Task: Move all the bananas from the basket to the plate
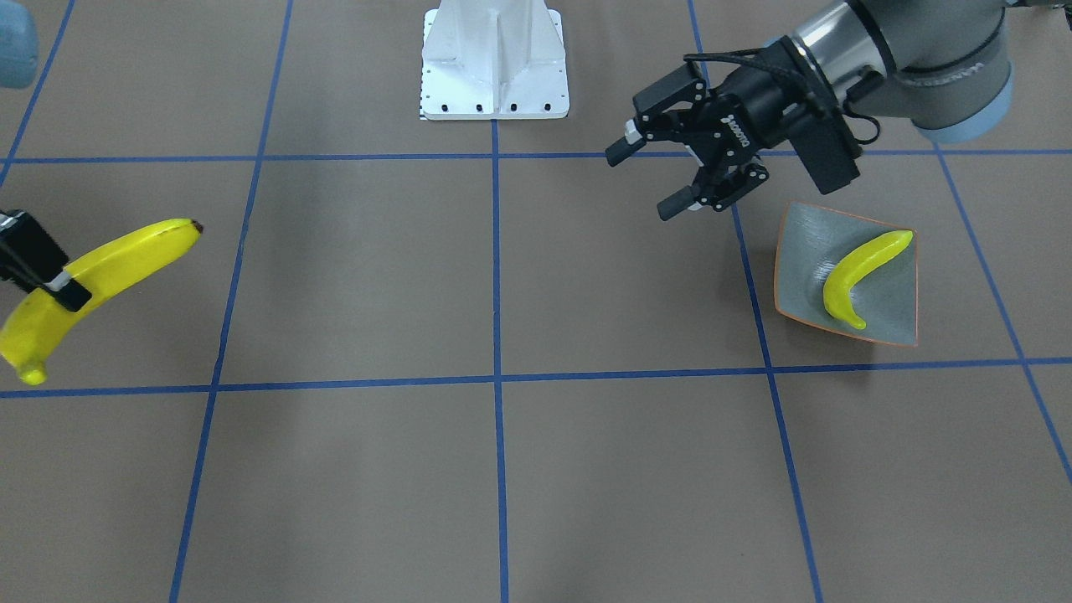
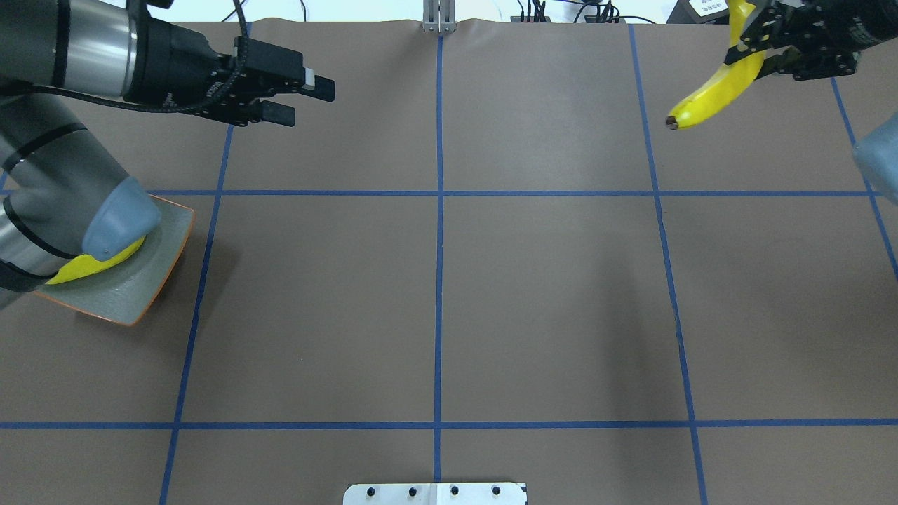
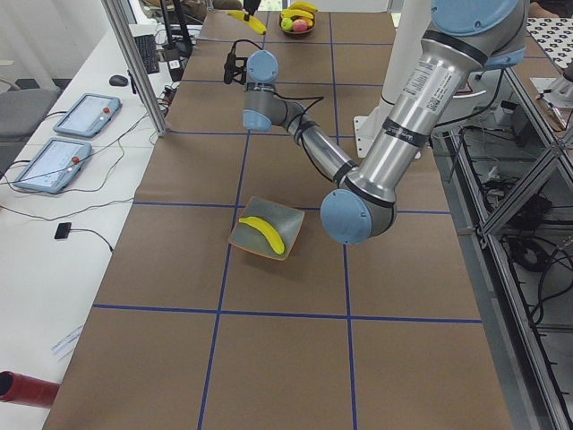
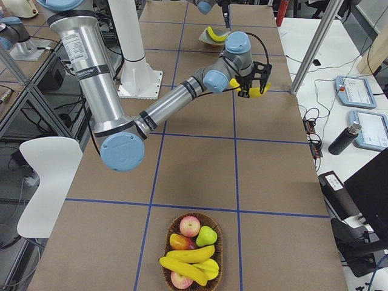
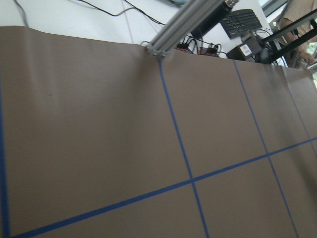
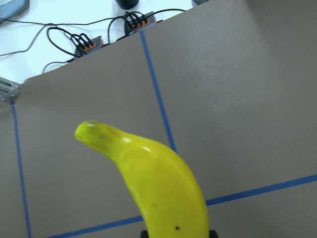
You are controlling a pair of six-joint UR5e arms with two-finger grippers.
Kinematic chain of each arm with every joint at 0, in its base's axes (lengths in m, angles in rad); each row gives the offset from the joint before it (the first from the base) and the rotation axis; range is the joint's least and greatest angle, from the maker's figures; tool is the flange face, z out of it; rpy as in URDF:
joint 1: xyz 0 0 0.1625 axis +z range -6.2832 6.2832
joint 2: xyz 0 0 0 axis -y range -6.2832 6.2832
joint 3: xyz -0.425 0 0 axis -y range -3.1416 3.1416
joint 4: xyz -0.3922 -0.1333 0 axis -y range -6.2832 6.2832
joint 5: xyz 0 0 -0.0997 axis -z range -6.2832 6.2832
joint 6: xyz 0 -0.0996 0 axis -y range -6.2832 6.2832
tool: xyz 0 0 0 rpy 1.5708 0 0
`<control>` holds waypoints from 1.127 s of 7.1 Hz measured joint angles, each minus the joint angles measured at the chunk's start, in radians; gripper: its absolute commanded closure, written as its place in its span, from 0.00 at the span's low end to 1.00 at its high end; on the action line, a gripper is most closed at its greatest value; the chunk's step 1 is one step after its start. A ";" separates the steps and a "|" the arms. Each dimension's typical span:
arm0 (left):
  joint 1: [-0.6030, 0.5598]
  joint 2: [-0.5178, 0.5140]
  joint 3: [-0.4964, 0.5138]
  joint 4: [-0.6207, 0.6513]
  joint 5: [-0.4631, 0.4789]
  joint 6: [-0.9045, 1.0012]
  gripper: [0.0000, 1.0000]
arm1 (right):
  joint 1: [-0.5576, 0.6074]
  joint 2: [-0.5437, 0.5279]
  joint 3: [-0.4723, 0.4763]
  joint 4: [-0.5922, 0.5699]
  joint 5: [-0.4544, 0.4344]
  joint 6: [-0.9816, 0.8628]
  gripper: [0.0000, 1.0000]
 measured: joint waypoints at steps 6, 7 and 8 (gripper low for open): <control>0.132 -0.032 -0.057 -0.002 0.032 -0.101 0.00 | -0.360 0.154 0.121 0.060 -0.309 0.314 1.00; 0.139 -0.030 -0.067 -0.002 0.032 -0.112 0.00 | -0.399 0.163 0.124 0.061 -0.339 0.312 1.00; 0.144 -0.029 -0.072 -0.004 0.032 -0.116 0.00 | -0.431 0.177 0.128 0.061 -0.363 0.311 1.00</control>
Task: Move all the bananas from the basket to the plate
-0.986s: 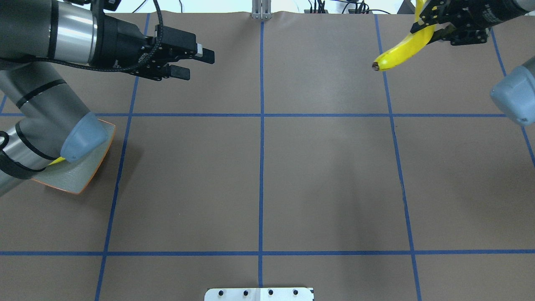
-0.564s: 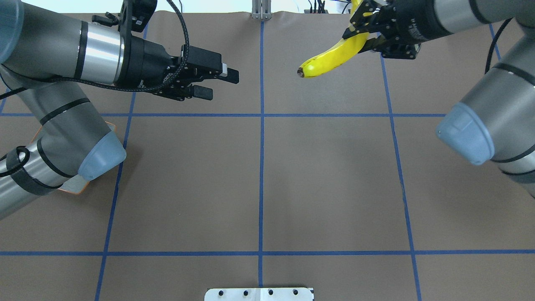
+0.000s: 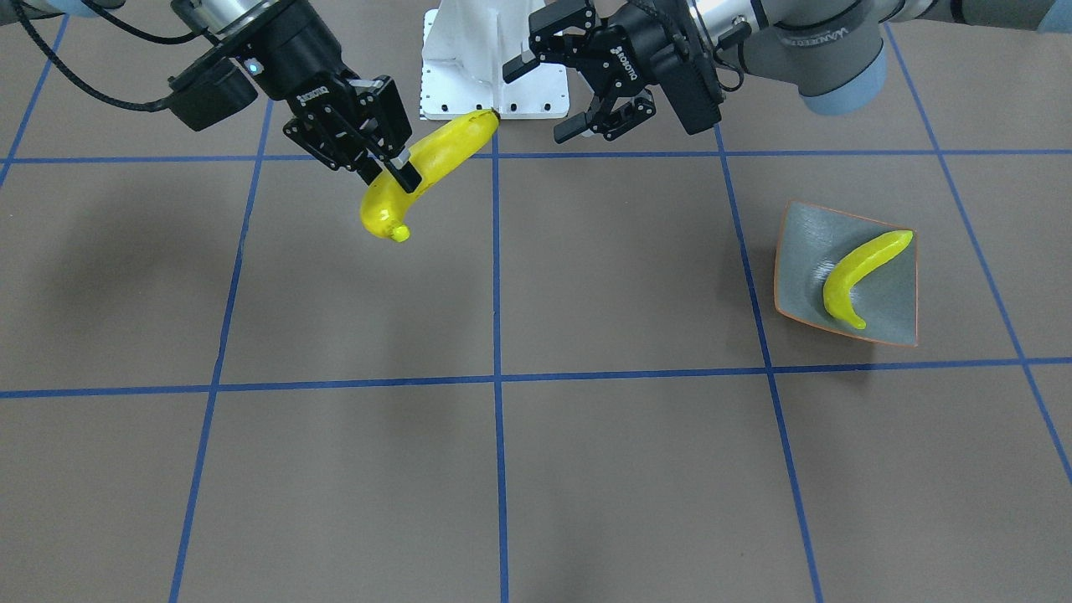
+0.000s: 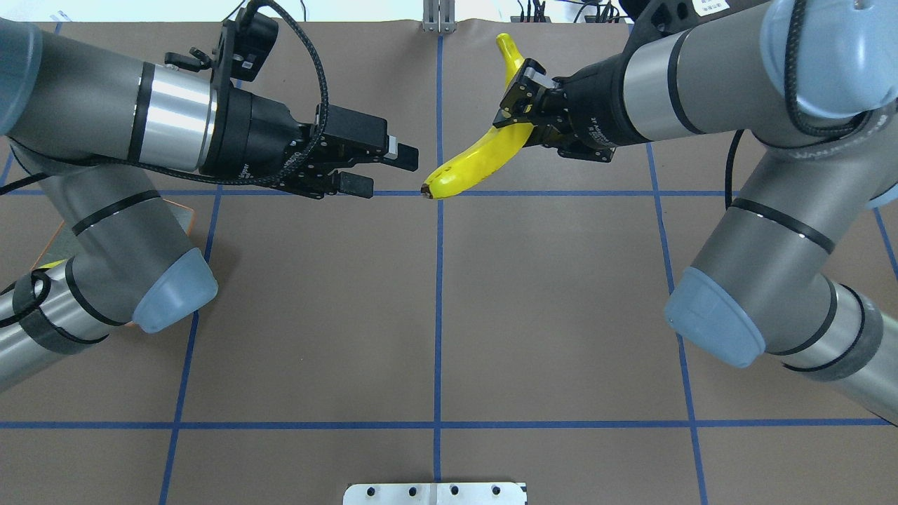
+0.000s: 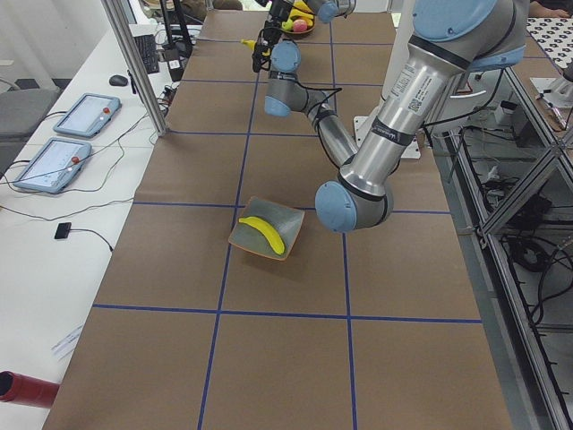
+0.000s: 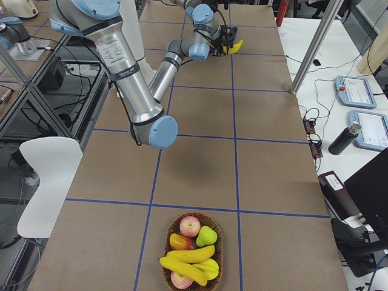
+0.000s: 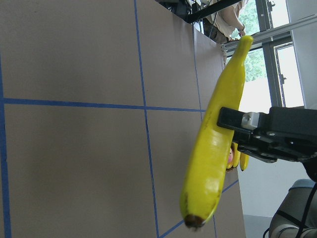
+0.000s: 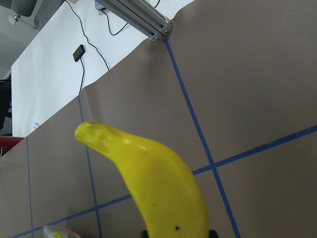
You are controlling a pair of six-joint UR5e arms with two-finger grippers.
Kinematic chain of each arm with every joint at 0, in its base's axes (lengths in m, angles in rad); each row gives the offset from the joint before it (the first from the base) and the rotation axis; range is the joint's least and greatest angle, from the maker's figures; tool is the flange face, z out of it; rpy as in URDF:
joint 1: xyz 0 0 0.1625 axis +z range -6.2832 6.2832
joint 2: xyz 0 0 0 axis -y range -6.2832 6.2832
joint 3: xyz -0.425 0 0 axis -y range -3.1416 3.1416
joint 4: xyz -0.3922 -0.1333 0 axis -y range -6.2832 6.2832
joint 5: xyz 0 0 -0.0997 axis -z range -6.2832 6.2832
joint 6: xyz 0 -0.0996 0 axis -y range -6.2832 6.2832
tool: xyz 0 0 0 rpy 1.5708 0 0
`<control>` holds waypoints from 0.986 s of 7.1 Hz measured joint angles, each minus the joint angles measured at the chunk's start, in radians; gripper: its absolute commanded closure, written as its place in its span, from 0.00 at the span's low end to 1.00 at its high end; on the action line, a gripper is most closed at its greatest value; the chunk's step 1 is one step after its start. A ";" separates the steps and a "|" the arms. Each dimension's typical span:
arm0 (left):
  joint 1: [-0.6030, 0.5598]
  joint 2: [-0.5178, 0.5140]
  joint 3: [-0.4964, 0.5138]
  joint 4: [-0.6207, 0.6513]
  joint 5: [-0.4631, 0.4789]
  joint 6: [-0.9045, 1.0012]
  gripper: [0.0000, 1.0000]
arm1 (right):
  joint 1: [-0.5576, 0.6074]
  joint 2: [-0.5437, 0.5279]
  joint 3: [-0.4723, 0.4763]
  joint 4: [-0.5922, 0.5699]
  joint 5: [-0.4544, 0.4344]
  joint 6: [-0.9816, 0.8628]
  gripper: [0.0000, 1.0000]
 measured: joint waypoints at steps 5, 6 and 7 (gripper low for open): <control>0.038 0.008 0.000 -0.026 0.000 0.002 0.13 | -0.049 0.036 0.020 0.000 -0.039 0.001 1.00; 0.045 0.007 -0.001 -0.026 0.000 0.003 0.21 | -0.051 0.041 0.020 0.000 -0.040 0.001 1.00; 0.049 0.007 -0.003 -0.026 0.000 0.004 0.30 | -0.057 0.043 0.019 0.000 -0.047 0.001 1.00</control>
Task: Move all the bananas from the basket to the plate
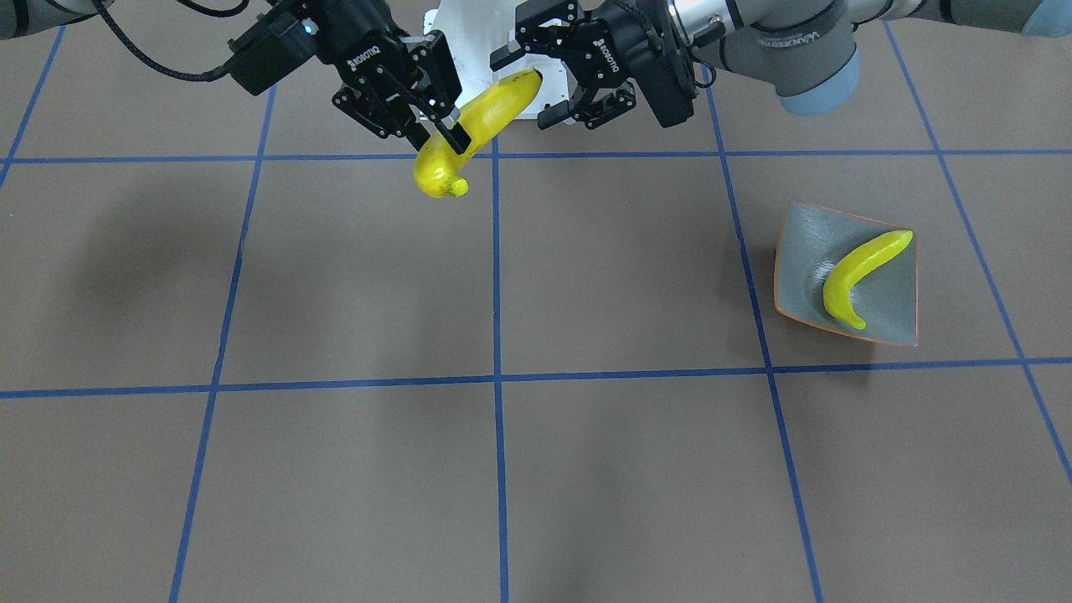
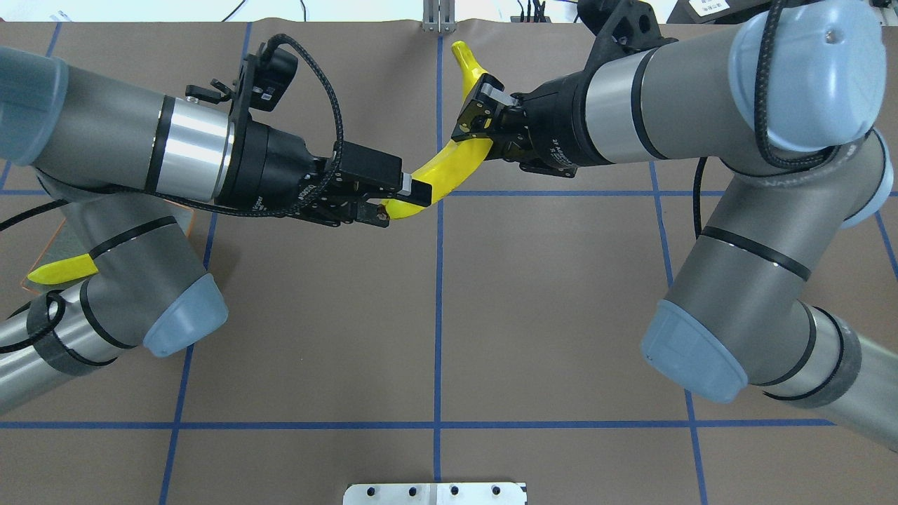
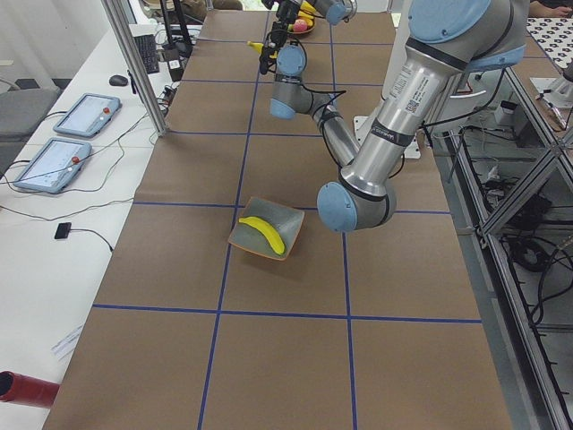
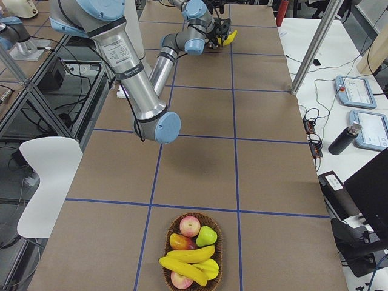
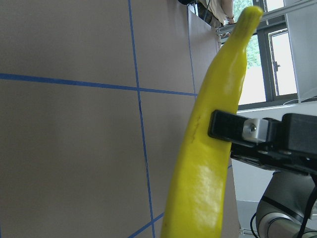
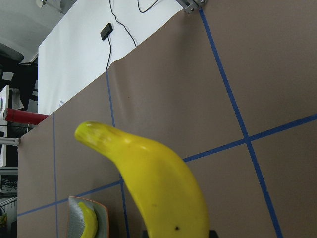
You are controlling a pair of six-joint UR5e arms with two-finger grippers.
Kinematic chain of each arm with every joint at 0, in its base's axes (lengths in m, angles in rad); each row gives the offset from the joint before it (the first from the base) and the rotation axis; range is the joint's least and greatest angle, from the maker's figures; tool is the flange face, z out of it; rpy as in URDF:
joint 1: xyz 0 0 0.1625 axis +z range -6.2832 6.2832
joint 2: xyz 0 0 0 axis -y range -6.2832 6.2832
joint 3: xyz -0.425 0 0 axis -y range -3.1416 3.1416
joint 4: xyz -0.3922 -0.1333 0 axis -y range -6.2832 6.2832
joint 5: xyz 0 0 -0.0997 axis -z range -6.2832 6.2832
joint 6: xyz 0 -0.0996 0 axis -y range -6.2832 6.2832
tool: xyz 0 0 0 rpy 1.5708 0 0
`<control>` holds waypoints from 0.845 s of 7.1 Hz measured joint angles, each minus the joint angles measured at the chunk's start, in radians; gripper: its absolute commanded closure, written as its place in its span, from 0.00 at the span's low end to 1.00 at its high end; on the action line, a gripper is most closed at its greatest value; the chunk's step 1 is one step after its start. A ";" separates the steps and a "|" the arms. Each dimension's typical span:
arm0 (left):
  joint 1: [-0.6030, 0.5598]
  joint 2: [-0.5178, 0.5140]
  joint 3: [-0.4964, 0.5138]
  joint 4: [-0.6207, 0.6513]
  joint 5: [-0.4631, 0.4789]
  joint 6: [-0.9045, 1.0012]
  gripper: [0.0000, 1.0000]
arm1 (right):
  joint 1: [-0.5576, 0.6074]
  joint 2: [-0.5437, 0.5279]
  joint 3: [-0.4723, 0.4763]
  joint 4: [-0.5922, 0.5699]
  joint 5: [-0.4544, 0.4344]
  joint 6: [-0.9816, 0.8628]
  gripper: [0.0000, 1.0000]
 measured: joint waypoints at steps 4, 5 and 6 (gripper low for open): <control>0.003 0.001 -0.002 -0.027 0.000 0.000 1.00 | -0.048 0.002 0.002 0.001 -0.046 -0.003 0.91; 0.004 0.001 -0.003 -0.028 0.000 -0.001 1.00 | -0.050 0.001 0.007 0.000 -0.048 -0.004 0.52; 0.004 0.002 -0.002 -0.028 0.000 -0.002 1.00 | -0.052 0.001 0.017 0.002 -0.047 -0.004 0.01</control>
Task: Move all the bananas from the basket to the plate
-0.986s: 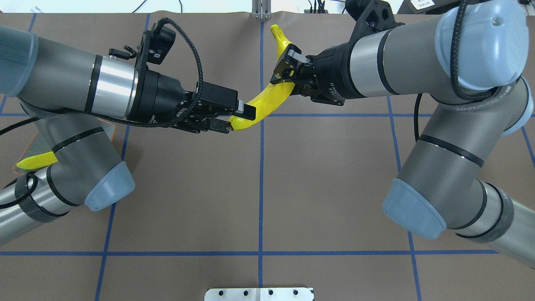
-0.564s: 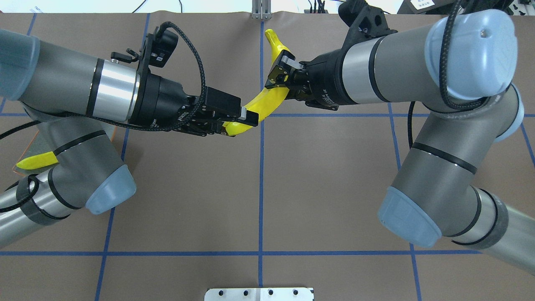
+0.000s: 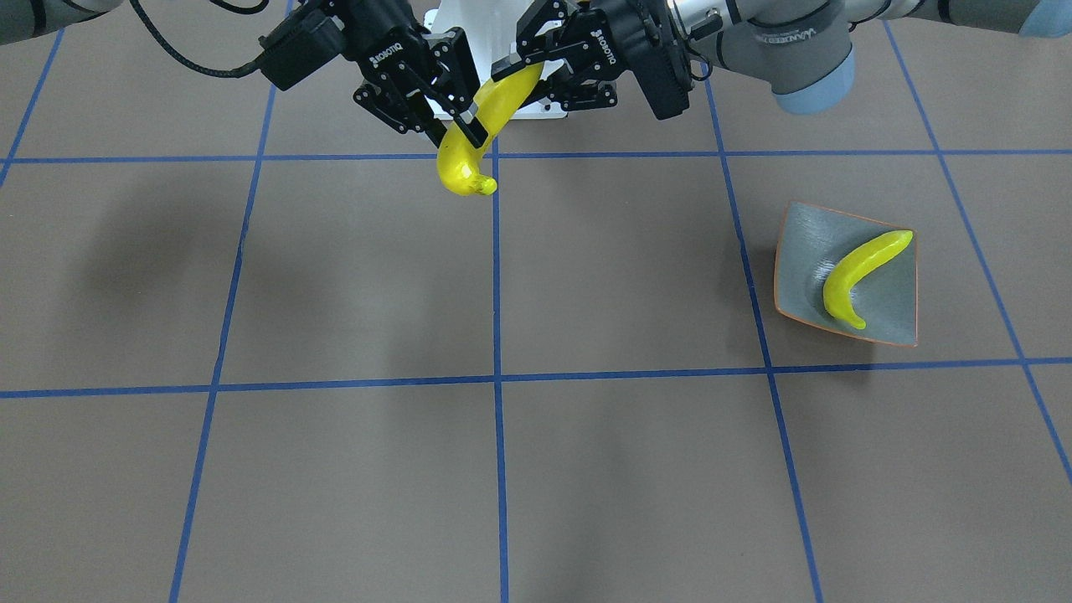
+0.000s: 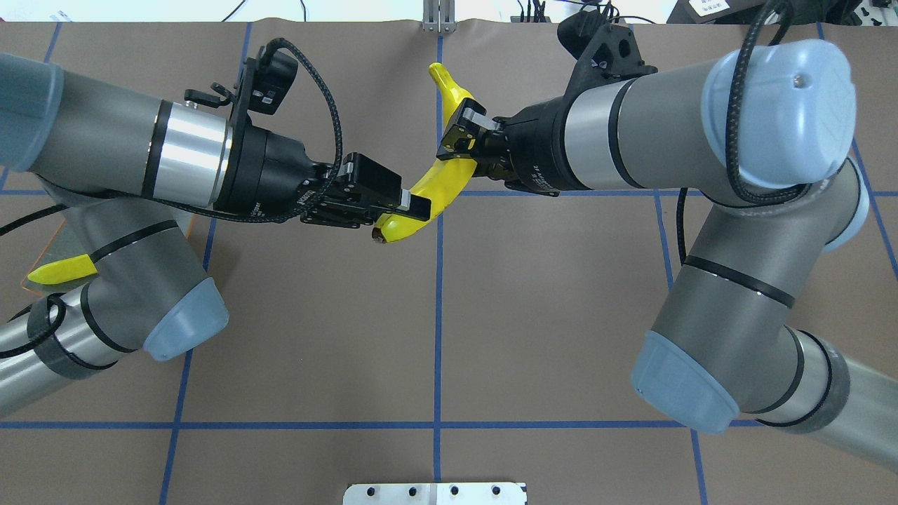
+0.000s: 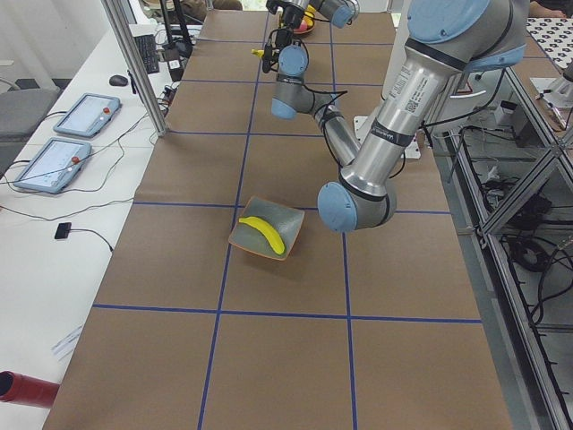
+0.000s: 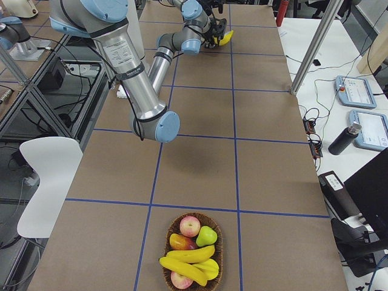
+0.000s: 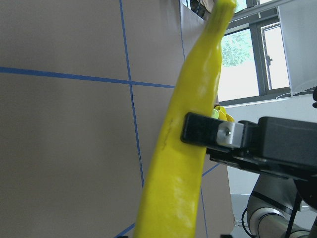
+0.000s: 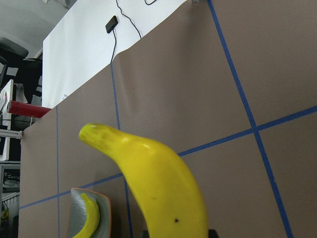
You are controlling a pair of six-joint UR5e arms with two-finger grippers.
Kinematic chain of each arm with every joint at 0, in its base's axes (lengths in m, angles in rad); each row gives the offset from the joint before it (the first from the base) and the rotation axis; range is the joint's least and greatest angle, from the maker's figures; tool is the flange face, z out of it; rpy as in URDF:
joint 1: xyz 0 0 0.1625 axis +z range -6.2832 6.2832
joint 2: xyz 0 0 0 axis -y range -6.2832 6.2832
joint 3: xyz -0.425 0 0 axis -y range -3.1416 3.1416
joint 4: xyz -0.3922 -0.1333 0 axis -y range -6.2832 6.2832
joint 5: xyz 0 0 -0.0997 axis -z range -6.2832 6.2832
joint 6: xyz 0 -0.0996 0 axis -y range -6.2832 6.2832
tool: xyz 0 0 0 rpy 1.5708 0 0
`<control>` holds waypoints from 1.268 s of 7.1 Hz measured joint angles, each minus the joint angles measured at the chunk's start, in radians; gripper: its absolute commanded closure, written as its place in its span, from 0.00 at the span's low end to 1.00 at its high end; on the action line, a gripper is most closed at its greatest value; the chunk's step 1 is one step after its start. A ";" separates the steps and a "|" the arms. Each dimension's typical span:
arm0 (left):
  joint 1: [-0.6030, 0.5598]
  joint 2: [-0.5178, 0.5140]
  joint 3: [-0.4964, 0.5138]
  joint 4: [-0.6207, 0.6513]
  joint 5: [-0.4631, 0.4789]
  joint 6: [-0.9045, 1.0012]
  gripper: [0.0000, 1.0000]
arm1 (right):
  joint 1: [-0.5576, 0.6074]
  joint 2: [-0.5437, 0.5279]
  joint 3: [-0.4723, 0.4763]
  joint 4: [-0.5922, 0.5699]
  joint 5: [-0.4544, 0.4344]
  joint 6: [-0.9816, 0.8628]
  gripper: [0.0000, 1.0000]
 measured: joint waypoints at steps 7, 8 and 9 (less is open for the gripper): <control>-0.040 0.293 -0.059 -0.023 -0.041 0.145 1.00 | 0.165 -0.140 0.045 -0.009 0.091 -0.110 0.00; -0.056 0.395 -0.073 -0.044 -0.047 0.192 1.00 | 0.209 -0.178 0.017 -0.011 0.115 -0.158 0.00; -0.069 0.496 -0.070 -0.094 -0.049 0.228 1.00 | 0.253 -0.208 -0.028 -0.012 0.141 -0.219 0.00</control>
